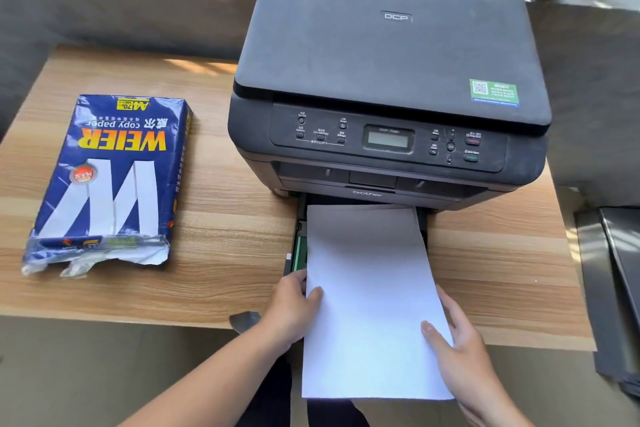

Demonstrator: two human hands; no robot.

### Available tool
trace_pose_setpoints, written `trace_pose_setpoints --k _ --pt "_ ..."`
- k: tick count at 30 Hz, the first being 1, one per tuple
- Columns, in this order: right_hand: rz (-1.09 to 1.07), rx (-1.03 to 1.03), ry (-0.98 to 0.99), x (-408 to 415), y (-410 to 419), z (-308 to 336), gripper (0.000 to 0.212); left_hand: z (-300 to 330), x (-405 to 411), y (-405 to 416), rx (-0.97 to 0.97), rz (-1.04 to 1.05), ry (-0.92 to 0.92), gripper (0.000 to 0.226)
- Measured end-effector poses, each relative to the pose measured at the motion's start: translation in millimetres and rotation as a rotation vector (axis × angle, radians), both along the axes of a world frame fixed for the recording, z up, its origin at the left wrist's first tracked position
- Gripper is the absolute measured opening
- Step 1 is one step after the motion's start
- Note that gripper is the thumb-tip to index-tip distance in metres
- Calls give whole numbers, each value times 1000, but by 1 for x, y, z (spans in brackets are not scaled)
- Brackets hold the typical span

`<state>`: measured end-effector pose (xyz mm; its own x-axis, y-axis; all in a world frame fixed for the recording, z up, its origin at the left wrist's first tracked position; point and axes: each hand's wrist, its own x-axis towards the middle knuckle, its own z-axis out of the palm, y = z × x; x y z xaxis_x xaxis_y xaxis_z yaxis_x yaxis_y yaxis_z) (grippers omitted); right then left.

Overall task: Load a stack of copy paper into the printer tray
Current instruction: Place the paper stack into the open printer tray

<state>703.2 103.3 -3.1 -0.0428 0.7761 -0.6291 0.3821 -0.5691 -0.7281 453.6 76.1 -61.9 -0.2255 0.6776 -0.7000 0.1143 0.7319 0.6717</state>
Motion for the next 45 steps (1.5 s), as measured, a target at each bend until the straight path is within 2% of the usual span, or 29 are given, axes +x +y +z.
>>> trace_pose_setpoints --k 6,10,14,21,24,27,29,31,34,37,38,39,42,45 --pt "-93 10 37 -13 0 0 56 18 2 -8 71 119 -83 37" --pt "-122 10 -5 -18 9 -11 55 19 0 -8 84 160 -98 35" --pt "-181 28 -53 -32 26 -24 53 14 -1 -10 112 146 -81 49" --pt "-348 60 -116 -61 54 -34 38 15 0 -9 110 95 -22 48" --pt "-433 51 -200 -72 64 -46 31 18 5 -7 113 140 -109 40" --pt "-438 46 -290 -81 64 -51 26 19 7 -7 109 126 -92 38" --pt "-402 64 -331 -84 63 -50 26 15 5 -8 90 76 -14 38" --pt "-378 90 -360 -85 62 -47 26 15 4 -7 96 -22 155 46" --pt "-346 107 -375 -85 61 -45 26 16 -1 -5 143 -225 494 57" --pt "-281 137 -401 -80 58 -39 24 22 -7 -3 149 -588 933 73" --pt "-221 179 -431 -74 56 -36 24 24 -11 -4 207 -631 998 75" --pt "-137 247 -487 -66 53 -31 24 24 -15 -5 282 -625 1025 70" --pt "70 427 -718 -34 43 -20 29 15 -29 -12 411 -535 1017 33" --pt "186 276 -743 -19 32 -27 45 15 -31 -14 361 -469 962 23"
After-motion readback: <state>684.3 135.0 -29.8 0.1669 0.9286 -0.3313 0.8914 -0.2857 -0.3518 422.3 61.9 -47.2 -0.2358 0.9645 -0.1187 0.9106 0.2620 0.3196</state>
